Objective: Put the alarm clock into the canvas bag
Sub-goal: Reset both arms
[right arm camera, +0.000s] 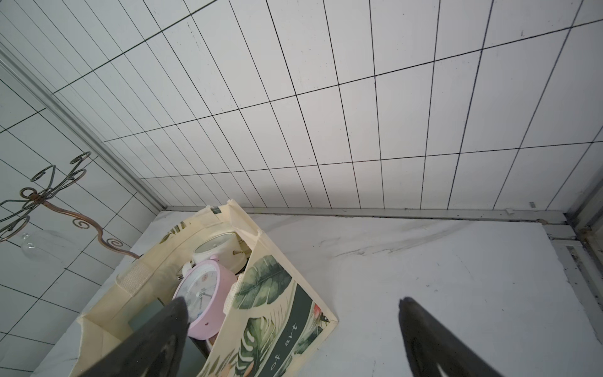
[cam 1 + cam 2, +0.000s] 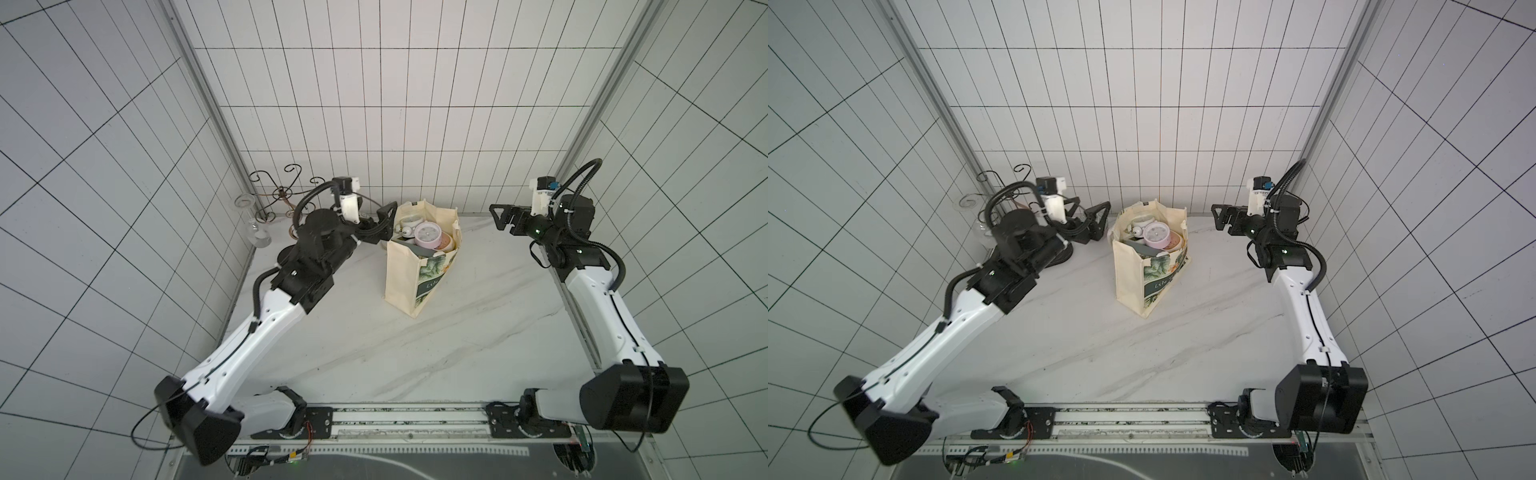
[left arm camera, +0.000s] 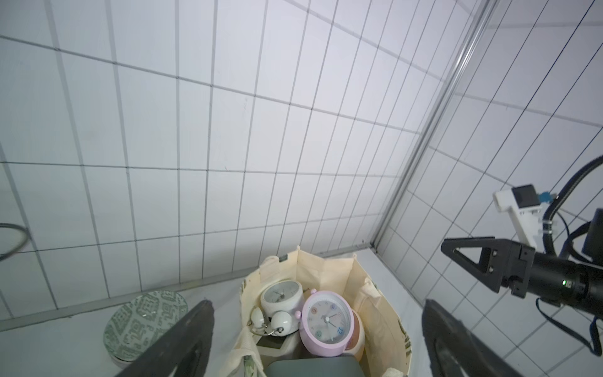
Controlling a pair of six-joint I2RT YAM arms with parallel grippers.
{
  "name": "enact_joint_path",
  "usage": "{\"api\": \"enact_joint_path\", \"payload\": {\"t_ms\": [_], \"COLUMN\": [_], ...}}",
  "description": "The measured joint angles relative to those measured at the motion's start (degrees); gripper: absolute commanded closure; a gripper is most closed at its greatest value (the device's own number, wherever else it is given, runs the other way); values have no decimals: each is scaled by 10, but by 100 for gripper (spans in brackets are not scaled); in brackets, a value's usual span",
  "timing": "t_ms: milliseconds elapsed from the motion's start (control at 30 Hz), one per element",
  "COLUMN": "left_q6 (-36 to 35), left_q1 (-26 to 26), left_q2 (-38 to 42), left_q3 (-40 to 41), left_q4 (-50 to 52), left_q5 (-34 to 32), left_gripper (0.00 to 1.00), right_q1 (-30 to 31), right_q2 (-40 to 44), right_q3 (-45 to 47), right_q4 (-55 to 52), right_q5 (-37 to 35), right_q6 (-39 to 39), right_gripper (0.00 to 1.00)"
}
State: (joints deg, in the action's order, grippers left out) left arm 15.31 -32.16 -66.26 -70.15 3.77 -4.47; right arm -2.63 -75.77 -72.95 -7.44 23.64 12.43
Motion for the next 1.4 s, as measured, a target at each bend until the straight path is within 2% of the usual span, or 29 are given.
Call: {"api": "enact_joint_path", "payload": {"t_ms": [100, 300, 367, 500, 700, 833, 1000, 1200, 1400], "left_q6": [15, 60, 63, 36, -21, -56, -85, -113, -129], "left_q1": [27, 181, 201, 204, 203, 188, 165, 146, 145], "left_q2": [81, 149, 160, 142, 31, -61, -122, -154, -149], "left_q3": [110, 344, 417, 532, 548, 555, 507, 451, 463], "left_q4": [-36, -72, -99, -206, -332, -427, -433, -431, -435], "left_q5": [-57, -144, -177, -237, -296, -309, -314, -313, -298], "left_gripper": [3, 3, 3, 3, 3, 2, 3, 2, 3], "right_q1": [-1, -1, -1, -1, -1, -1, -8, -22, -24], "right_q2": [38, 125, 134, 123, 36, 9, 1, -4, 25], "right_q3": [62, 271, 324, 416, 518, 533, 542, 541, 542], "right_q4": [38, 186, 229, 343, 515, 576, 667, 655, 636], "right_q5": [-35, -115, -142, -194, -229, -246, -260, -263, -268], "right_q6": [11, 14, 6, -21, -52, -76, -108, -118, -121], "right_gripper": [1, 7, 7, 6, 6, 4, 4, 5, 7]}}
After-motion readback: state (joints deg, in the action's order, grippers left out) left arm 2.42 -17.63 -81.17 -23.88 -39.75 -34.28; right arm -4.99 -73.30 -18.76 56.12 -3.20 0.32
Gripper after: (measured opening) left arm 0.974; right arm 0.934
